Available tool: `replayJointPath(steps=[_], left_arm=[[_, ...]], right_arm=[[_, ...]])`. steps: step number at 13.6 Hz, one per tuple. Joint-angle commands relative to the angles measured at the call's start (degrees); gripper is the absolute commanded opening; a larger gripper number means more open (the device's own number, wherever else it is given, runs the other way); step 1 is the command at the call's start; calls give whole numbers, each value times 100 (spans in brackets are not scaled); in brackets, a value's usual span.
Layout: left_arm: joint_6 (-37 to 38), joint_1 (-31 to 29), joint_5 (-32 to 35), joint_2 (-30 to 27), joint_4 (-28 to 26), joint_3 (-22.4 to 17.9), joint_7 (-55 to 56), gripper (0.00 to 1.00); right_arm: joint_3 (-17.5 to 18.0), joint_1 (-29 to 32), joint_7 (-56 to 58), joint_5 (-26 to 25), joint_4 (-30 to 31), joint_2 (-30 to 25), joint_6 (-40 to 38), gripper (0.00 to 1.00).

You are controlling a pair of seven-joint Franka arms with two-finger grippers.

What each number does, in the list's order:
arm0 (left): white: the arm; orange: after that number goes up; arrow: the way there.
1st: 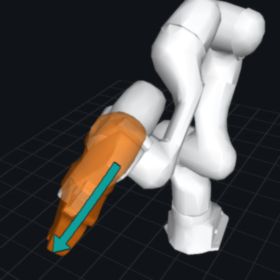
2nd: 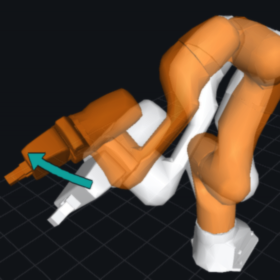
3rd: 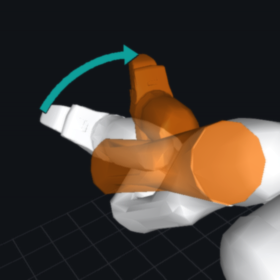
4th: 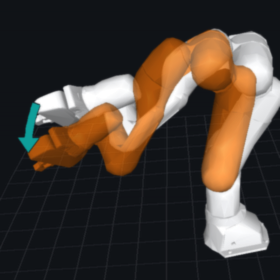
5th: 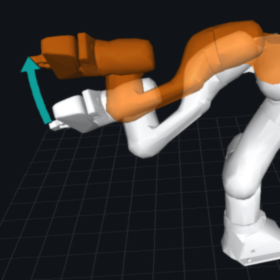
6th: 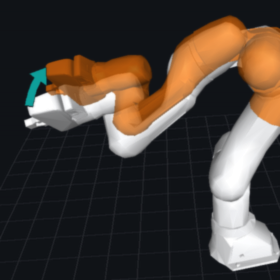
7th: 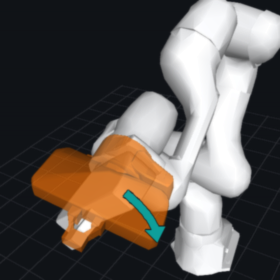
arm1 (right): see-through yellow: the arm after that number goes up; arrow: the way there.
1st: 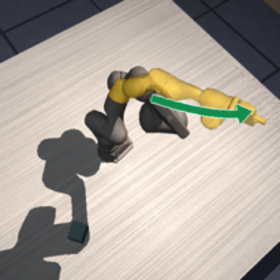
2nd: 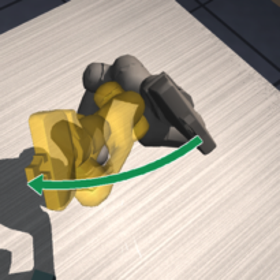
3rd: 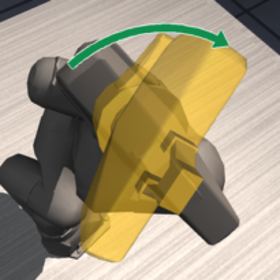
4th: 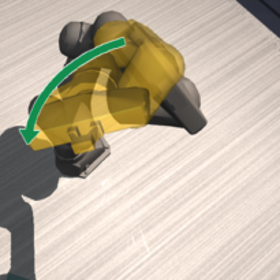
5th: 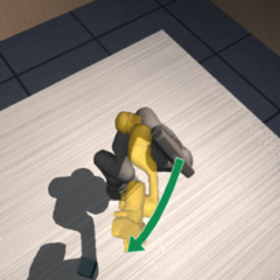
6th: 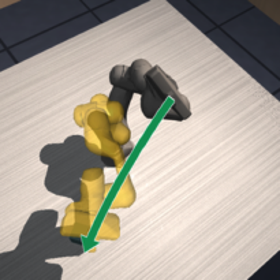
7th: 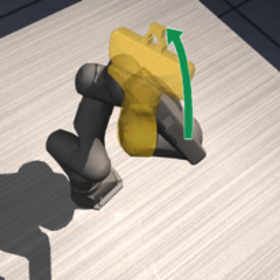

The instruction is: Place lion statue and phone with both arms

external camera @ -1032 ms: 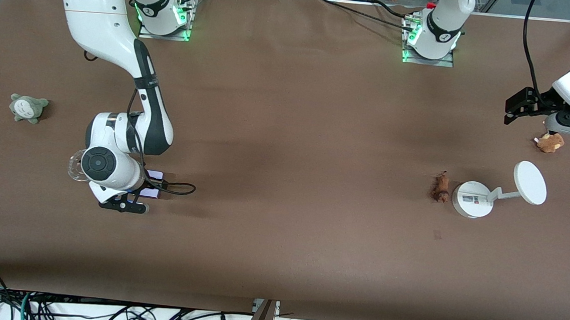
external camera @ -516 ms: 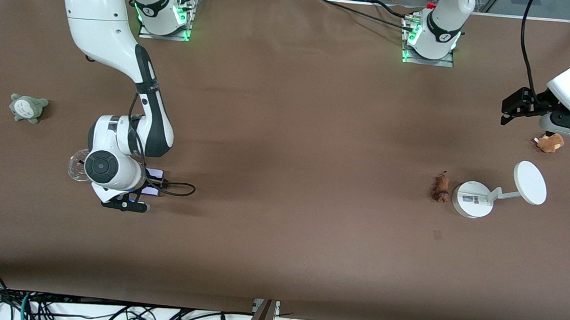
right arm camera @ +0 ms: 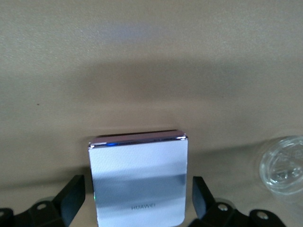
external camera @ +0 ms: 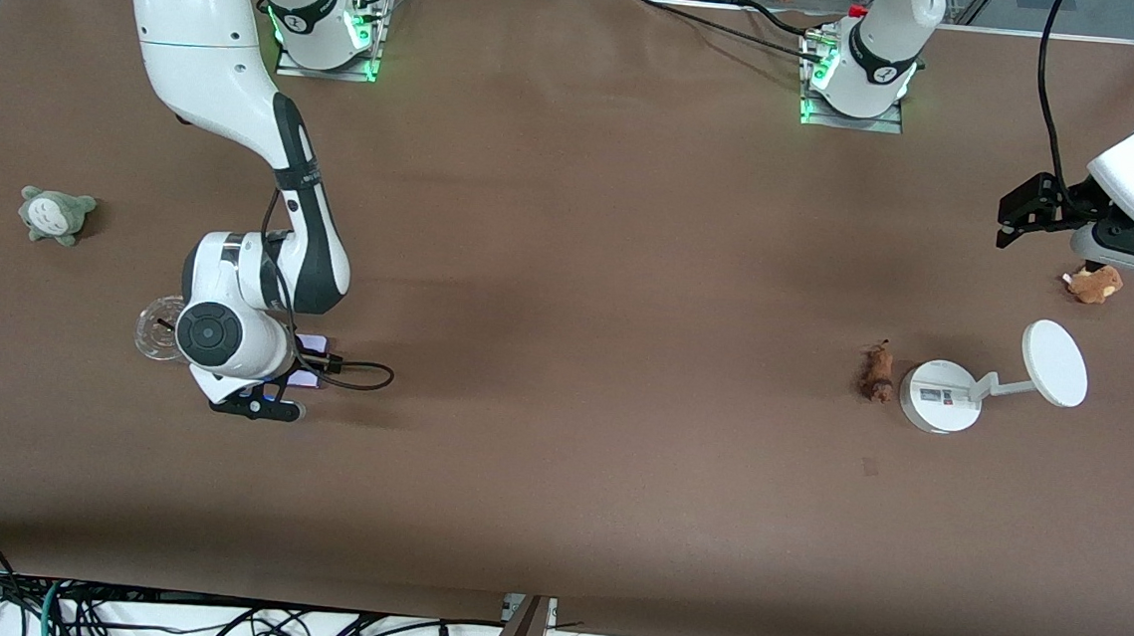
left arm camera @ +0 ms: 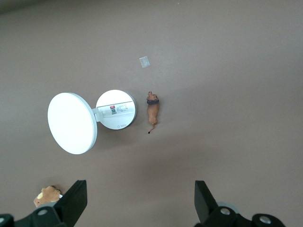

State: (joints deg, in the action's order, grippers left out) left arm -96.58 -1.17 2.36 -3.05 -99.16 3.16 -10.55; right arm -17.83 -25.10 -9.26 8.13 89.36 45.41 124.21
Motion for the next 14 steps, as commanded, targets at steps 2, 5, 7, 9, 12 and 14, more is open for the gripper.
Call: replayJointPath(steps=[2, 5, 7, 9, 12, 14], left_arm=[[52, 2, 10, 85, 125, 0, -96, 100], [52, 11, 10, 85, 125, 0, -87, 100], [52, 11, 10, 85, 125, 0, -79, 100], [52, 11, 1, 85, 125, 0, -87, 100], [52, 11, 10, 85, 125, 0, -79, 100], [52, 11, 10, 85, 125, 0, -105, 100]], right_arm=[[61, -12, 144, -39, -137, -224, -98, 100], [43, -13, 204, -83, -348, -479, -256, 100], [-88, 14, 659, -74, -523, -734, -615, 100], [-308, 23, 1126, -31, -682, -988, -975, 100], [-554, 40, 1400, -13, -691, -1375, -1397, 100], [-572, 127, 1392, -48, -683, -1648, -1741, 100]])
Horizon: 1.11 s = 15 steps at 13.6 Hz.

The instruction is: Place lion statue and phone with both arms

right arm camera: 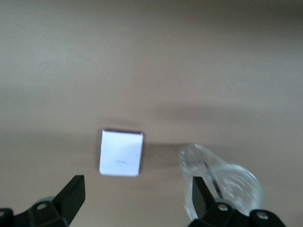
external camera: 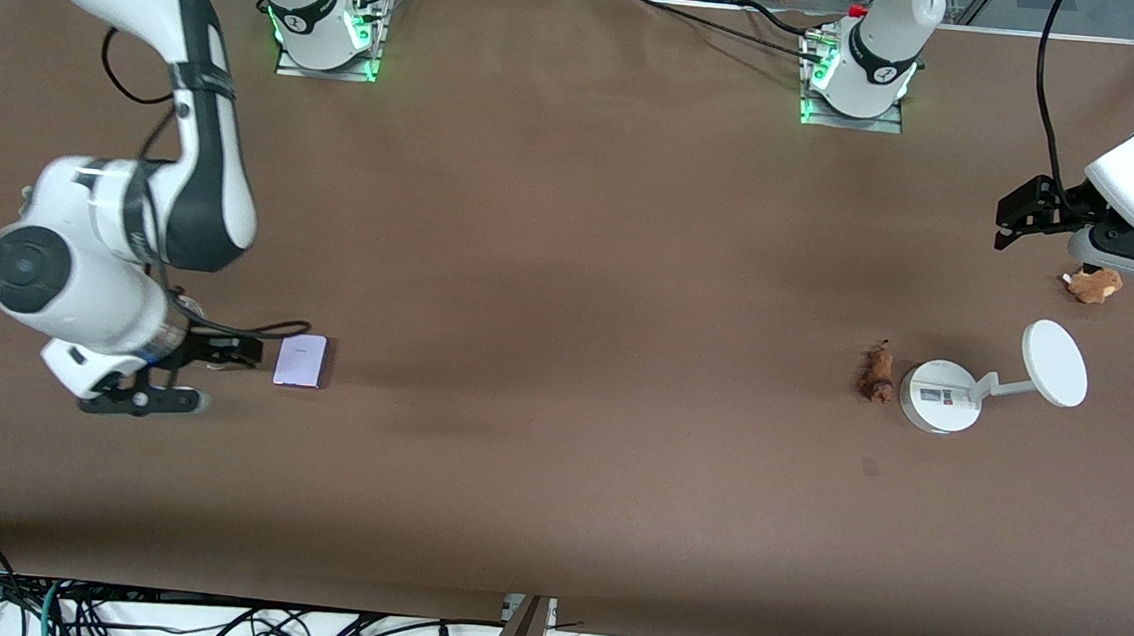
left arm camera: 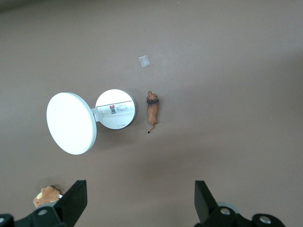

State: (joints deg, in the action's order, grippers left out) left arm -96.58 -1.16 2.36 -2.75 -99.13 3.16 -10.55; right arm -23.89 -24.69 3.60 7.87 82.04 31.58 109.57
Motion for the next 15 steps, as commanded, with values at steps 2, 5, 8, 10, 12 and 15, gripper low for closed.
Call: replayJointPath(steps=[2, 5, 8, 10, 12, 15], left_arm=[[52, 10, 10, 55, 122, 0, -88, 100], [60, 10, 1, 55, 122, 0, -96, 100], [61, 2, 10, 55, 122, 0, -114, 100], [61, 10, 1, 55, 122, 0, -87, 100], [61, 10, 1, 55, 122, 0, -96, 100], [61, 10, 1, 55, 122, 0, -96, 100]], right_arm=[[321, 533, 88, -58, 110, -624, -679, 100], [1208, 1508, 80, -443, 276, -1265, -1252, 100], [1789, 2063, 53, -707, 803, -2179, -1665, 100], [1861, 2091, 62, -910, 919, -2567, -1955, 100], [1957, 2082, 53, -893, 936, -2787, -2237, 100], [1976, 2082, 88, -928, 858, -2814, -2282, 100]])
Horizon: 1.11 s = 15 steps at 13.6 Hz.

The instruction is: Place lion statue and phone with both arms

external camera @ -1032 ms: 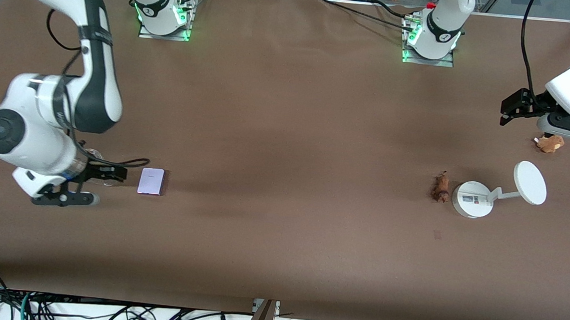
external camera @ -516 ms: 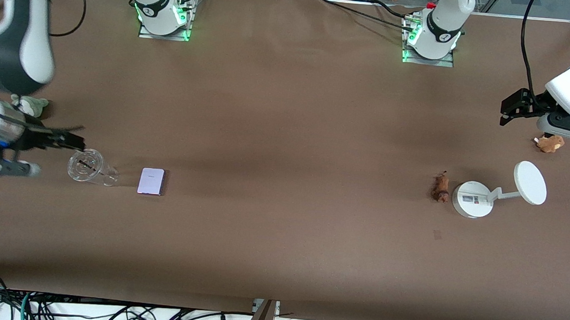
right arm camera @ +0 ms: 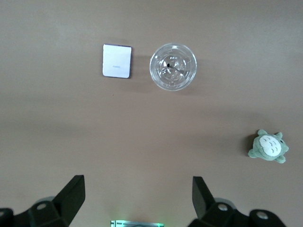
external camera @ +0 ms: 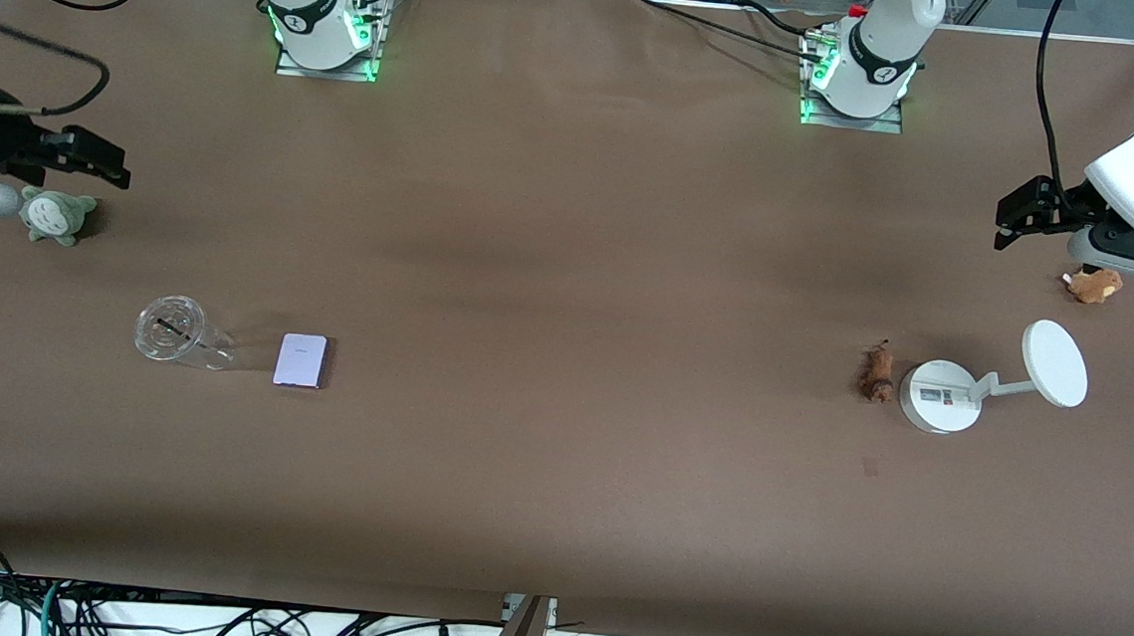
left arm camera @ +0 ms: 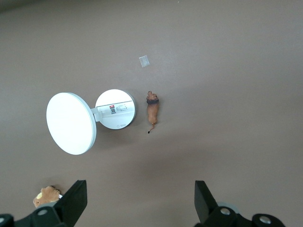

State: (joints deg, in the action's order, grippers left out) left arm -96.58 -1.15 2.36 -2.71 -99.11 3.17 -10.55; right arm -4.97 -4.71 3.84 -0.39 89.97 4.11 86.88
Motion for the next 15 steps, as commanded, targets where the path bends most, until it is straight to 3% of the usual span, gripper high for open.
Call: replayJointPath(steps=[1, 15], left_arm=[[60, 9, 10, 51, 120, 0, -96, 100], [60, 9, 1, 51, 120, 0, -114, 100]], right_arm=[[84, 93, 82, -101, 21, -86, 48, 100], [-21, 94, -356, -49, -340, 28, -153, 100]])
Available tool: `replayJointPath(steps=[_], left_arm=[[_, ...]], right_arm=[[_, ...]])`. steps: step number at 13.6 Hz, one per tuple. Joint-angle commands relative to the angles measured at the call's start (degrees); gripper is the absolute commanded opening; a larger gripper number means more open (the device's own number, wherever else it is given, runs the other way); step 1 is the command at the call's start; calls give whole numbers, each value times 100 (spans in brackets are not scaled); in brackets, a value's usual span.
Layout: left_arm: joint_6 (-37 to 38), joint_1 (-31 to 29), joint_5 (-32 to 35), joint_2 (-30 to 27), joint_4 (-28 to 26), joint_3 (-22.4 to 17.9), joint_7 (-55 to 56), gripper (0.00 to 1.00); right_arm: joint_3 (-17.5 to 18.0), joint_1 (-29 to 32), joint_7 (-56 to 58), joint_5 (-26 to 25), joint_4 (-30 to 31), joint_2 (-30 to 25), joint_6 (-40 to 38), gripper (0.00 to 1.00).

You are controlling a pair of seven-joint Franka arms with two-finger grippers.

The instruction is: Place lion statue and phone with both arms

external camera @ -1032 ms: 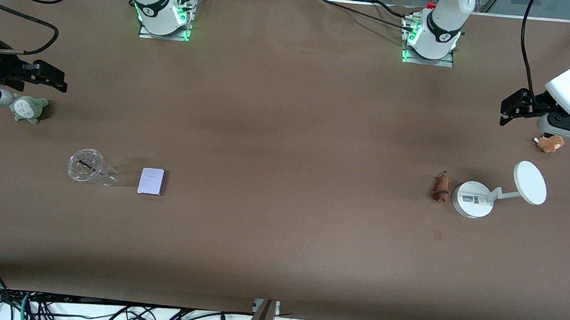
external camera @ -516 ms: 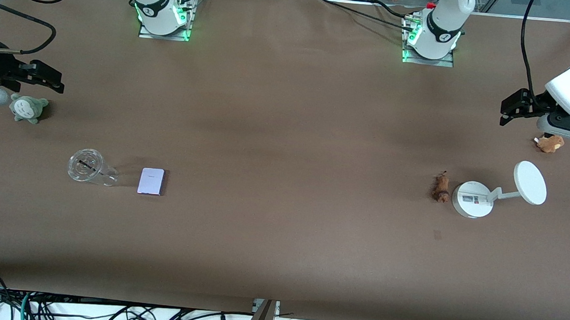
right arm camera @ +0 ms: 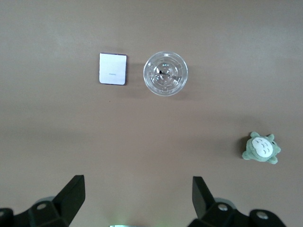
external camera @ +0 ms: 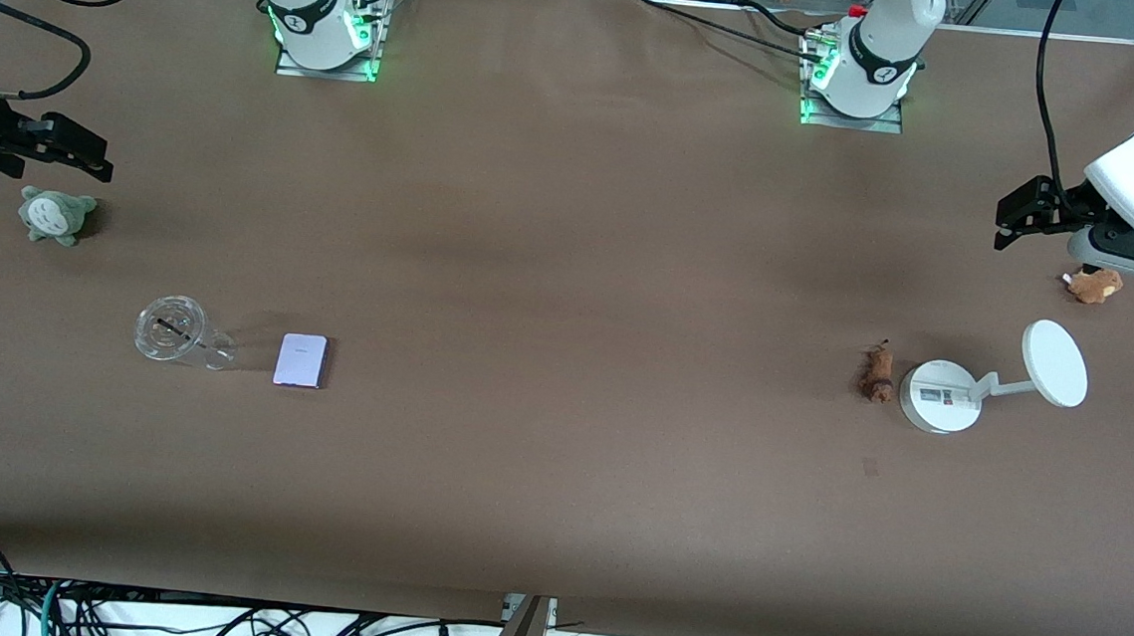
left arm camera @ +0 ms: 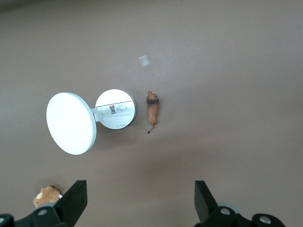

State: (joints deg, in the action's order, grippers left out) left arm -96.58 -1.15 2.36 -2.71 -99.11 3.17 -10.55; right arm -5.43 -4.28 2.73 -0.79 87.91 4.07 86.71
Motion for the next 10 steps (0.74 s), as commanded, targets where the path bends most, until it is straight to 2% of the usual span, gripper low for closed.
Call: replayJointPath(steps=[1, 10], left_arm=[[60, 1, 10, 51, 120, 0, -114, 100], [60, 9, 1, 51, 120, 0, -122, 100]], right_arm=[[25, 50, -412, -1, -142, 33, -155, 100], [25, 59, -449, -1, -143, 33, -207, 100]])
